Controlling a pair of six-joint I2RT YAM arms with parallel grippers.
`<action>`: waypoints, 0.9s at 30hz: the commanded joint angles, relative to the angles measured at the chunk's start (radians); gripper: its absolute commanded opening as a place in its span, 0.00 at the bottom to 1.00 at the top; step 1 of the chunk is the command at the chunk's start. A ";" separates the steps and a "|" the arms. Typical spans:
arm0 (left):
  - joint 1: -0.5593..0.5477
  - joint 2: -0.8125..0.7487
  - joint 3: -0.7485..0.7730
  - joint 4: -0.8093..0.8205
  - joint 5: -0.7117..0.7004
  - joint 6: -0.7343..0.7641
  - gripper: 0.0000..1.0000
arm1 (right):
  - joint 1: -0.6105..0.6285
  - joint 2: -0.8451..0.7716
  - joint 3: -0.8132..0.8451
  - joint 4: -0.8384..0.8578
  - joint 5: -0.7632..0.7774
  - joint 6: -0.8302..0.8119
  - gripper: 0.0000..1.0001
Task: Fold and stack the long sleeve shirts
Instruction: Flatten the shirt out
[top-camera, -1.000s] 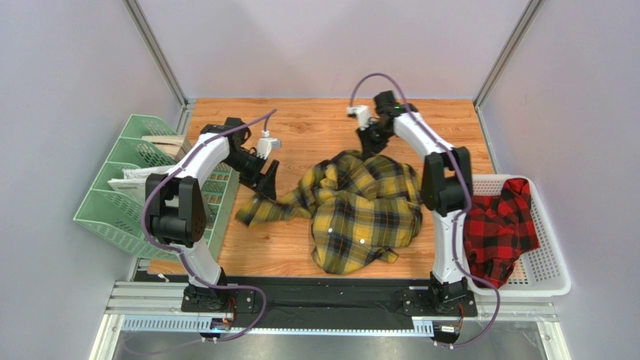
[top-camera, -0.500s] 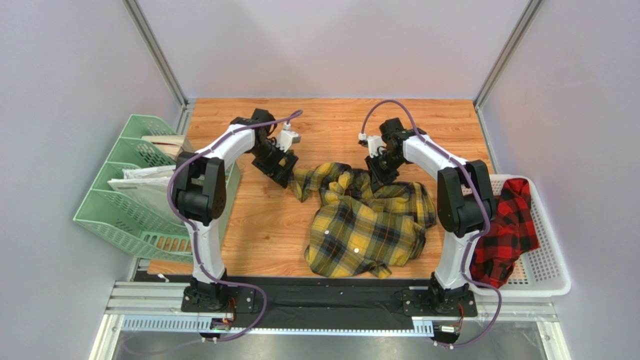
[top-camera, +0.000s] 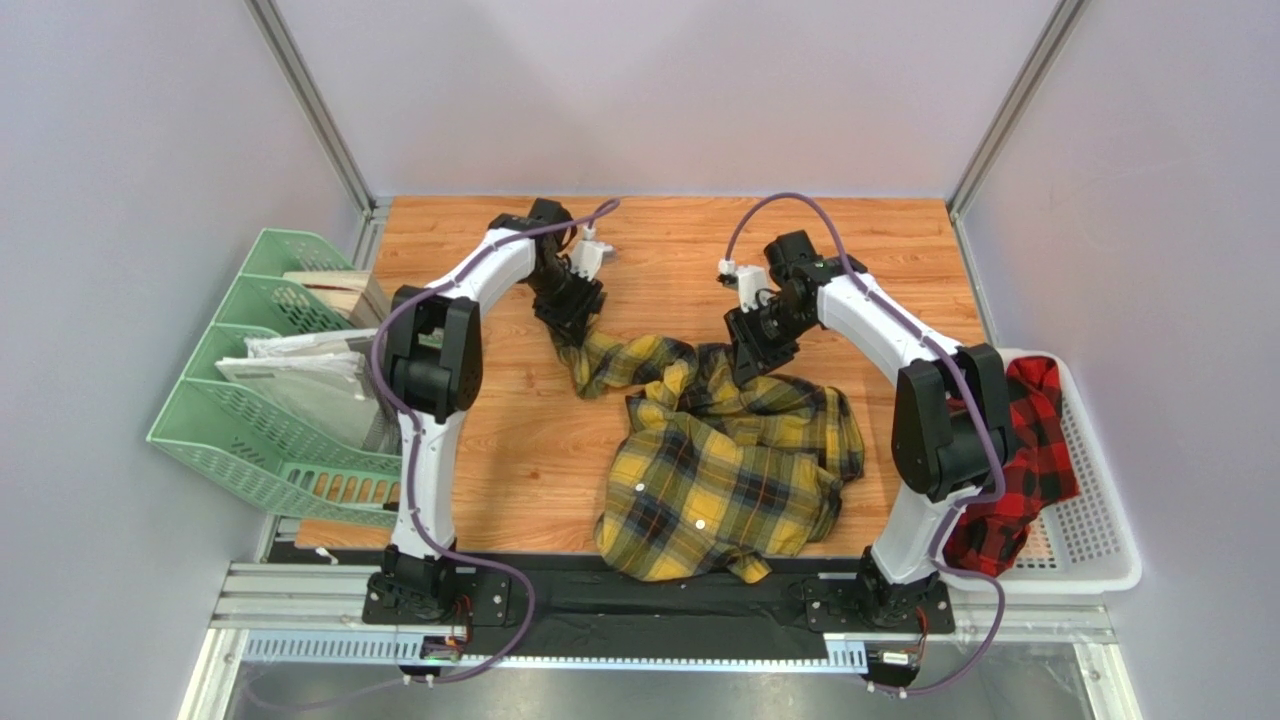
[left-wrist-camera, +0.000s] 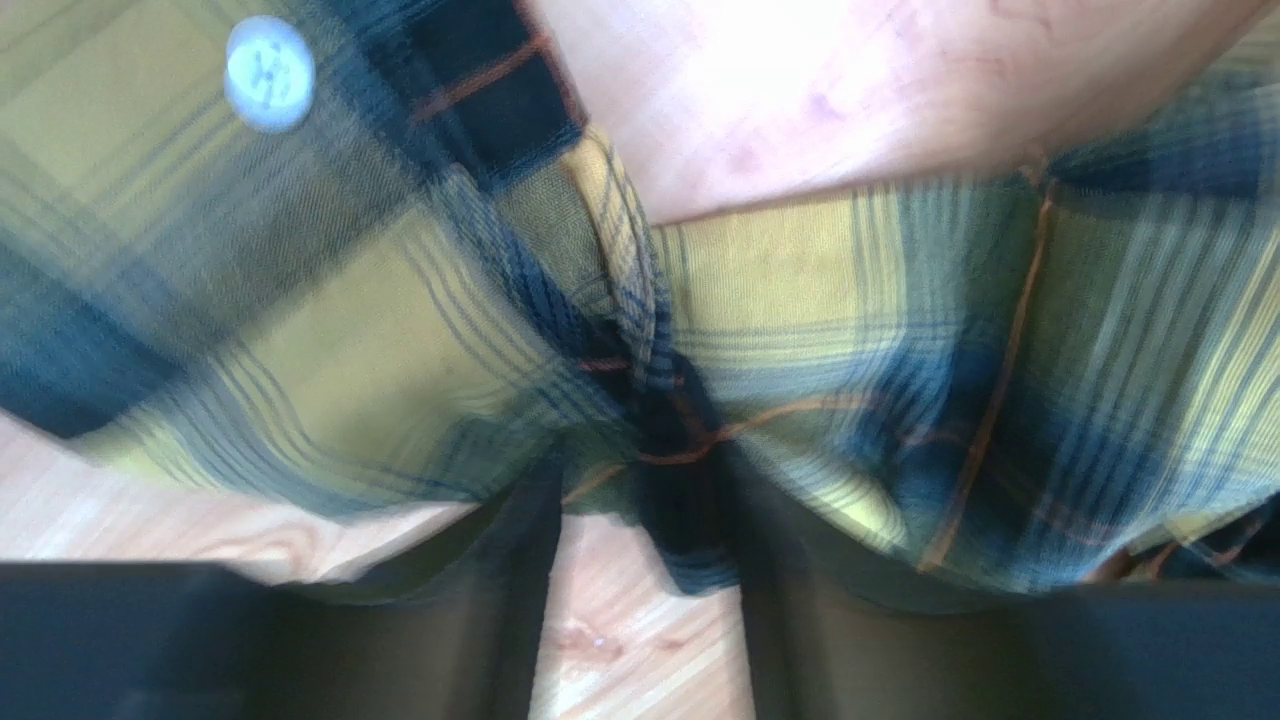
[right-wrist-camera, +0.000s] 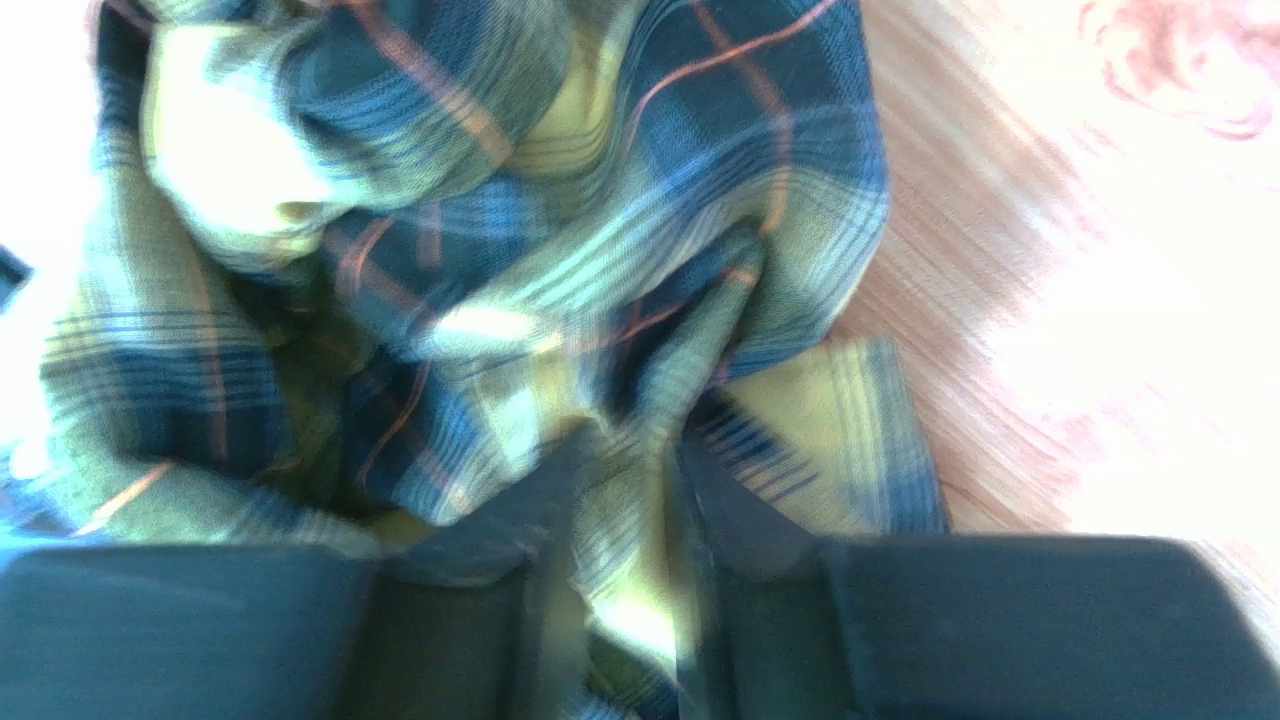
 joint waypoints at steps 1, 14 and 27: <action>0.015 0.091 0.160 -0.121 0.028 -0.027 0.21 | -0.023 -0.014 0.110 -0.135 -0.079 -0.145 0.56; 0.123 -0.177 0.306 0.404 0.748 -0.192 0.00 | -0.069 0.297 0.443 -0.010 -0.151 -0.122 0.67; 0.106 -0.132 0.310 1.470 1.016 -0.935 0.00 | -0.055 0.311 0.403 0.234 -0.271 -0.199 0.85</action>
